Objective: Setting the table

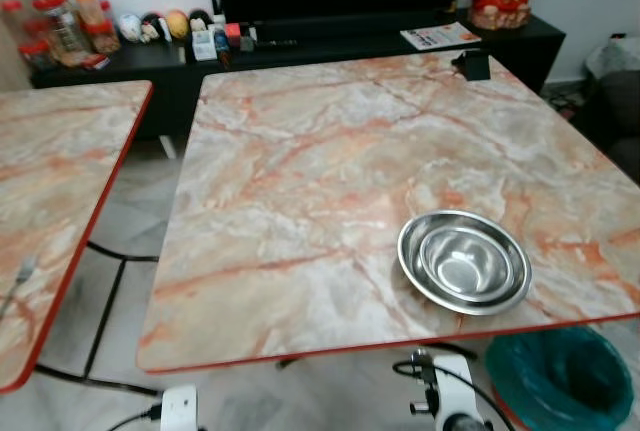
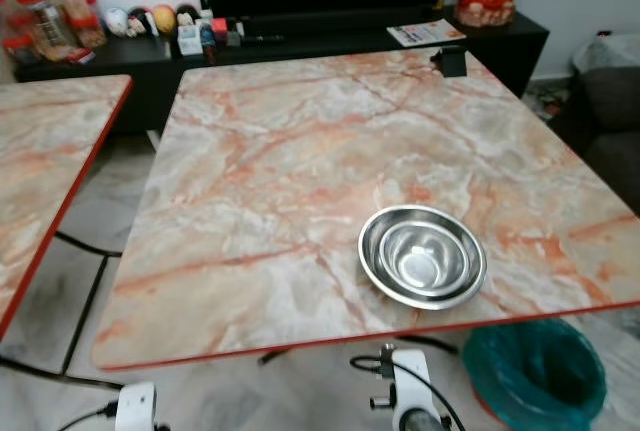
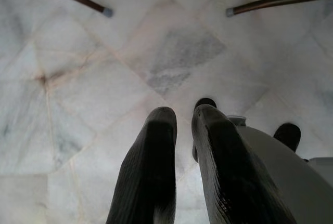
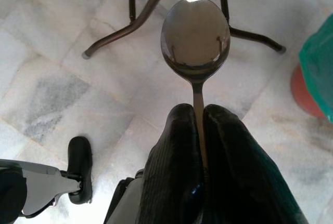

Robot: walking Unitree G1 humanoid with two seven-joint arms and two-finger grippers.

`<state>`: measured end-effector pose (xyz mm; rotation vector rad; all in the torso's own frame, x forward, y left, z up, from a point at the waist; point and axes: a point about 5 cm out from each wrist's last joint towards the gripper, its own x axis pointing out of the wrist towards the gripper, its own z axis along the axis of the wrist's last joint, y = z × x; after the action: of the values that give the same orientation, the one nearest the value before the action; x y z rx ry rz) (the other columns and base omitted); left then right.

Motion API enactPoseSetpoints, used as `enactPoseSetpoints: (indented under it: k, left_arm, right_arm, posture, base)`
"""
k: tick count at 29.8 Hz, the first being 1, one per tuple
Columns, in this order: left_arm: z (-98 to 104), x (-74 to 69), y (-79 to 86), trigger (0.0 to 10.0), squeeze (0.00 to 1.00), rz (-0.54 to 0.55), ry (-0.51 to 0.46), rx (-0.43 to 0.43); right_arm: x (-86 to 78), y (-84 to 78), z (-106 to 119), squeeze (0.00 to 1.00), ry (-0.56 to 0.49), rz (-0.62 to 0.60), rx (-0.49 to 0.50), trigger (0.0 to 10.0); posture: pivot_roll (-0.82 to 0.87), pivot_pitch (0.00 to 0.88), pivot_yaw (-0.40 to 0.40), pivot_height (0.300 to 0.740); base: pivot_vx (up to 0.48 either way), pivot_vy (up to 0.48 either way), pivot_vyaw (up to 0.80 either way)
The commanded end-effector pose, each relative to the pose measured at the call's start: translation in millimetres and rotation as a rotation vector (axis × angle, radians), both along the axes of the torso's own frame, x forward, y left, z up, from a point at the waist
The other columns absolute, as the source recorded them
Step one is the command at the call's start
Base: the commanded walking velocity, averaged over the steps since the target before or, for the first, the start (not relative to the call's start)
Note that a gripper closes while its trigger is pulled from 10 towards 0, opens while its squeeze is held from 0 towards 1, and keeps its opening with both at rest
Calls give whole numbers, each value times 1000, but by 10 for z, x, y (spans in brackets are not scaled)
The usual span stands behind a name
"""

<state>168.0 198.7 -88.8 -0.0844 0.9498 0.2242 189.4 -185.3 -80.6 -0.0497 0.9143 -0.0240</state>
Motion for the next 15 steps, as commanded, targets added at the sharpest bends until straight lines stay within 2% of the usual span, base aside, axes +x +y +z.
enactPoseSetpoints:
  k: [1, 15]
  left_arm:
    - [-2, -14, 32, 10000, 0, -4, 7, 13]
    - [-4, -17, 24, 10000, 0, -2, 7, 14]
  right_arm:
    - [5, 27, -2, 0, 3, 4, 6, 10000]
    - [-28, 23, -18, 0, 16, 8, 6, 10000]
  posture:
    - [6, 46, 49, 740]
    - [3, 48, 49, 740]
  base:
    - [0, -337, 0]
    - [0, -366, 0]
